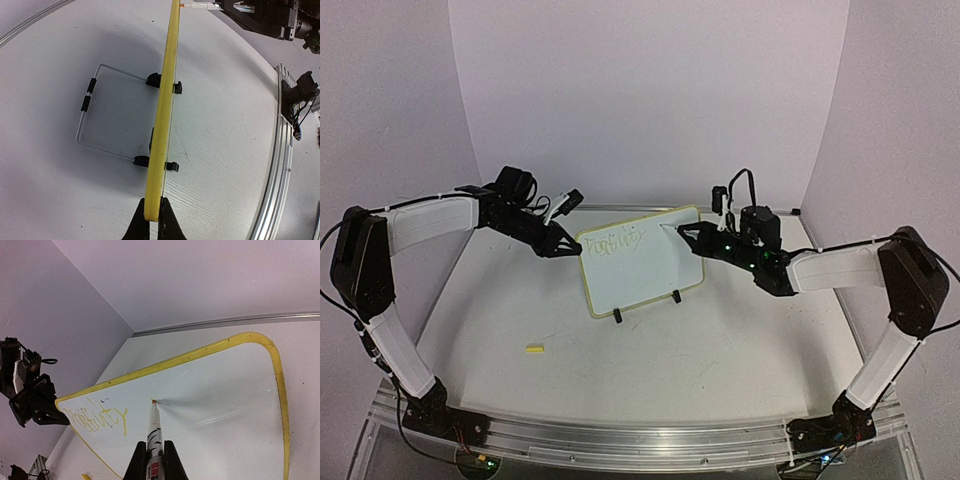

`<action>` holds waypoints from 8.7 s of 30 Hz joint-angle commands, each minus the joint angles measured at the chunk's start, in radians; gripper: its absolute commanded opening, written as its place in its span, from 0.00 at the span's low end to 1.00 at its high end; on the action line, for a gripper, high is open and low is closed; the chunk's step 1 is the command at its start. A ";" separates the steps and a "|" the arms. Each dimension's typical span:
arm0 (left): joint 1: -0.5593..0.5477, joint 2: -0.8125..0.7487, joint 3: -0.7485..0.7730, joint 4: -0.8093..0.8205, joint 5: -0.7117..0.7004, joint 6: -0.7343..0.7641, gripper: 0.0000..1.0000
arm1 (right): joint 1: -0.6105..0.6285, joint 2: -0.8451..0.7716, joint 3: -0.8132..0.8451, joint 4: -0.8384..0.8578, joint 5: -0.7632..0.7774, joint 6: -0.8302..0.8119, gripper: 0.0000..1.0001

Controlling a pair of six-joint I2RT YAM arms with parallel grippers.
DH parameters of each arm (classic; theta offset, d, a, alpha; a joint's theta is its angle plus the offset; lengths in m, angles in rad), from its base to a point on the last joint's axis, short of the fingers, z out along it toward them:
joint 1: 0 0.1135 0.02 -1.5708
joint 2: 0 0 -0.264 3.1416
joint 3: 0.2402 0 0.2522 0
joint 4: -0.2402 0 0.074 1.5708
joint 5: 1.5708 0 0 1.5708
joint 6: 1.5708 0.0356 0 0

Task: Write a sentence on the whiteboard

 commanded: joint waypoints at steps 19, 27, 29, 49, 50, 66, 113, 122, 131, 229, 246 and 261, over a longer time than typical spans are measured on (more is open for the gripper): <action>-0.019 0.035 0.006 -0.072 -0.052 0.033 0.00 | -0.006 -0.015 -0.043 0.050 0.004 0.036 0.00; -0.019 0.037 0.006 -0.072 -0.050 0.031 0.00 | -0.003 -0.086 -0.048 0.081 -0.024 0.029 0.00; -0.019 0.036 0.006 -0.072 -0.050 0.031 0.00 | -0.003 -0.084 -0.034 0.079 -0.024 0.024 0.00; -0.019 0.040 0.008 -0.072 -0.049 0.031 0.00 | -0.003 0.033 0.045 0.075 -0.010 0.029 0.00; -0.019 0.040 0.008 -0.072 -0.048 0.031 0.00 | -0.003 0.035 0.043 0.075 -0.001 0.030 0.00; -0.019 0.038 0.008 -0.072 -0.049 0.032 0.00 | -0.002 -0.095 -0.076 0.133 0.065 -0.005 0.00; -0.019 0.036 0.008 -0.071 -0.046 0.032 0.00 | -0.003 -0.003 -0.063 0.069 0.064 0.035 0.00; -0.019 0.037 0.009 -0.070 -0.045 0.030 0.00 | -0.003 -0.017 -0.023 0.110 0.066 0.045 0.00; -0.019 0.038 0.008 -0.070 -0.046 0.032 0.00 | -0.003 0.008 -0.004 0.120 0.061 0.046 0.00; -0.029 0.029 0.010 -0.073 -0.048 0.018 0.00 | 0.306 0.288 0.172 0.011 0.039 -0.056 0.00; -0.029 0.021 0.009 -0.075 -0.048 0.018 0.00 | 0.305 0.193 0.103 0.014 0.132 -0.060 0.00; -0.029 0.018 0.011 -0.076 -0.052 0.020 0.00 | 0.305 0.276 0.186 0.023 0.047 -0.049 0.00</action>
